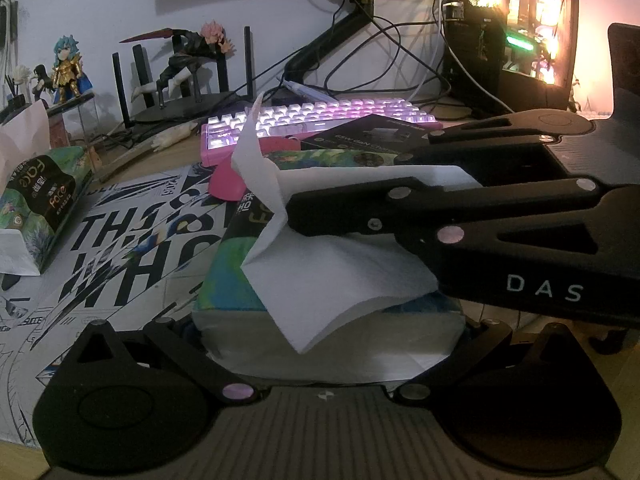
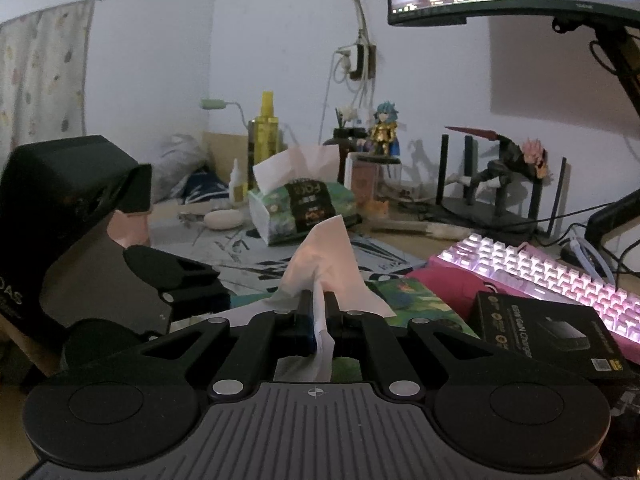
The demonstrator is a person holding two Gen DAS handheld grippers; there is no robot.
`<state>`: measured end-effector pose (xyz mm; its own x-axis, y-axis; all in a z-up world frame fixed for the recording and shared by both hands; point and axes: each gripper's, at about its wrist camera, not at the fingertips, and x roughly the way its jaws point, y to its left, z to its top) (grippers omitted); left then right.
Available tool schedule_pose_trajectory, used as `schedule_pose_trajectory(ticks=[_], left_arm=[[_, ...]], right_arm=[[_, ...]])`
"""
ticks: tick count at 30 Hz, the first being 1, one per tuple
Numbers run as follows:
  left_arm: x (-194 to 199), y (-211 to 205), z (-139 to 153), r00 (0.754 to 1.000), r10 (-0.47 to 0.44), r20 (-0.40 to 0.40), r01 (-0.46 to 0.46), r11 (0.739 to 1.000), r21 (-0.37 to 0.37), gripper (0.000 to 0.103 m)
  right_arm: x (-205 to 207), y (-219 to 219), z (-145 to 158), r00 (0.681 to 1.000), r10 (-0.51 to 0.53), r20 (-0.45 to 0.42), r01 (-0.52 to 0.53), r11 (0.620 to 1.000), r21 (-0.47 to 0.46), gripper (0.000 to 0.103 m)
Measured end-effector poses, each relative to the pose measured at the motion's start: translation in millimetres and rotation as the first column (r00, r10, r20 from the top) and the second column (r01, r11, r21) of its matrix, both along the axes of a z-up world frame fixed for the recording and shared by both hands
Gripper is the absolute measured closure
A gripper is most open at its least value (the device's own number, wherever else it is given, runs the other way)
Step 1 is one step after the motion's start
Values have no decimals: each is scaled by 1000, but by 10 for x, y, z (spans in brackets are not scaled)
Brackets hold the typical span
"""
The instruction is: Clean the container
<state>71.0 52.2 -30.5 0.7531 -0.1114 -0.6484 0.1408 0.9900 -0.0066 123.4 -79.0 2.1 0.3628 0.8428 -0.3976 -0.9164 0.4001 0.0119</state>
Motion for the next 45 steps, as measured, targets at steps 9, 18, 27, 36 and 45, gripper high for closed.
schedule_pose_trajectory(ticks=[9,18,27,36,45], left_arm=[[0,0,0,1000,0,0,0,1000,0,0],[1,-2,0,1000,0,0,0,1000,0,0],[1,-1,-1,1000,0,0,0,1000,0,0],[1,-1,-1,1000,0,0,0,1000,0,0],[1,-3,-1,1000,0,0,0,1000,0,0]], right_arm=[[8,8,-10,1000,-12,3,12,1000,-1,97],[24,18,-22,1000,-25,4,25,1000,-1,98],[52,-13,-28,998,-63,3,63,998,-2,98],[69,-16,-29,998,-65,5,65,998,-1,98],[66,-16,-27,998,-64,4,64,998,-2,98]])
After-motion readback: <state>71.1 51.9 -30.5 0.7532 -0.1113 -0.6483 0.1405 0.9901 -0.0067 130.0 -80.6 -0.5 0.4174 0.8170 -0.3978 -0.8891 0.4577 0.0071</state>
